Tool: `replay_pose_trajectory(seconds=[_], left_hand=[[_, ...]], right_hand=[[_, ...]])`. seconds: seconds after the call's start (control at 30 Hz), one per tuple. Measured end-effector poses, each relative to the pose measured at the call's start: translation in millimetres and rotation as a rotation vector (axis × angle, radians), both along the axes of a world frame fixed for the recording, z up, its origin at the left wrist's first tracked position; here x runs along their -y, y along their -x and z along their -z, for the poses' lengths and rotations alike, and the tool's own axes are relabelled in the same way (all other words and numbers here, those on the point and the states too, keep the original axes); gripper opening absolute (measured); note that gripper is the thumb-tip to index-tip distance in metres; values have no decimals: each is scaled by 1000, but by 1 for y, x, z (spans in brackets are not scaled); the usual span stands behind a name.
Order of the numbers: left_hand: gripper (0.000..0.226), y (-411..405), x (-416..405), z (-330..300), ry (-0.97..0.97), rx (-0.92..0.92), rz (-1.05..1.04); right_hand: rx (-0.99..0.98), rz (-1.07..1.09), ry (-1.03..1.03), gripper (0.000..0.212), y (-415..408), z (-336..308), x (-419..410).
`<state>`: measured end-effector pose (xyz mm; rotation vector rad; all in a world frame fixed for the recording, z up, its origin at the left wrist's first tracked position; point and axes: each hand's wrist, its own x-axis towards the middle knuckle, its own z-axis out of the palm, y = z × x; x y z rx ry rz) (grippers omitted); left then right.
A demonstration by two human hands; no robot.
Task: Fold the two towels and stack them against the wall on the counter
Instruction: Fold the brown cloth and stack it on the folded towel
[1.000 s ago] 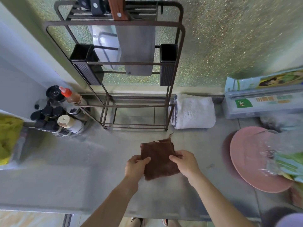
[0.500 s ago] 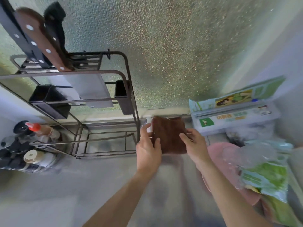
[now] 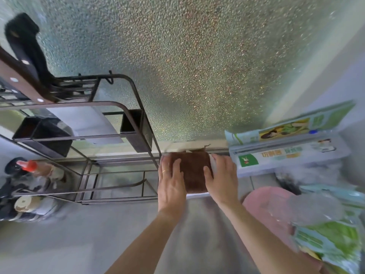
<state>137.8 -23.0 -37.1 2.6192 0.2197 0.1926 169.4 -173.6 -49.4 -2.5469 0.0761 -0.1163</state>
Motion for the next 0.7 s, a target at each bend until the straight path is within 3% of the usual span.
replay_pose_trajectory(seconds=[0.07, 0.27, 0.43, 0.57, 0.7], left_hand=[[51, -5, 6, 9, -90, 15, 102], [66, -14, 3, 47, -238, -86, 187], [79, -16, -5, 69, -266, -124, 236], [77, -18, -4, 74, -278, -141, 230], [78, -19, -3, 62, -291, -145, 240]], right_hand=[[113, -114, 113, 46, -2, -2, -8], [-197, -270, 248, 54, 0, 30, -22], [-172, -297, 303, 55, 0, 50, -28], [-220, -392, 455, 58, -3, 61, -27], [-234, -308, 354, 57, -3, 46, -26]])
